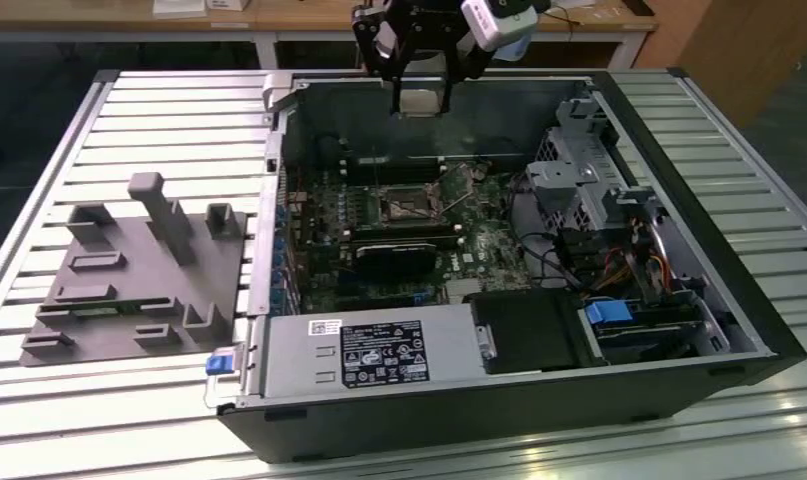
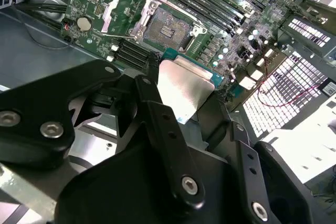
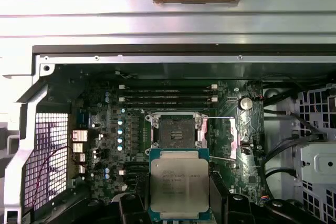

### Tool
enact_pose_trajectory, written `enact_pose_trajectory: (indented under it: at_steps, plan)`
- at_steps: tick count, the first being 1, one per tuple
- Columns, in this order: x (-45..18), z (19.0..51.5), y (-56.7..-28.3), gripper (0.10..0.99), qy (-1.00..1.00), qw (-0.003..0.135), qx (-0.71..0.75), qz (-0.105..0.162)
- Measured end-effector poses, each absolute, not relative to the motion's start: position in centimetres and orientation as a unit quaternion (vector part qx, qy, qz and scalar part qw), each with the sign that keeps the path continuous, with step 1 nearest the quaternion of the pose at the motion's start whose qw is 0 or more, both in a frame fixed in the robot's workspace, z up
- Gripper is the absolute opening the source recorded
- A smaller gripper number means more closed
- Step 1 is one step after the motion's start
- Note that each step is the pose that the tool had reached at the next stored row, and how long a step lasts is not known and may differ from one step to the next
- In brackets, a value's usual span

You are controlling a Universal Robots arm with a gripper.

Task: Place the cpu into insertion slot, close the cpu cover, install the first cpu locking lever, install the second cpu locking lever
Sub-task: 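Place the cpu into insertion slot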

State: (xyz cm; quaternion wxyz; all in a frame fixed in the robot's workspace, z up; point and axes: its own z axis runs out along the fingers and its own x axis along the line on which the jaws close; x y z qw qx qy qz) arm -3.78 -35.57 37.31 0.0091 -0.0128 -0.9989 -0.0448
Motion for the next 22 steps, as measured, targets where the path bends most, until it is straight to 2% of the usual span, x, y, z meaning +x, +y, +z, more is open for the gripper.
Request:
enact_pose_trajectory:
  at_steps: [12, 22]
  plan:
    - [-3.9, 36.0, -35.6, 0.537, -0.999, 0.002, -0.013, -0.045]
    - [-4.0, 34.3, -35.6, 0.537, -0.999, 0.002, -0.012, -0.045]
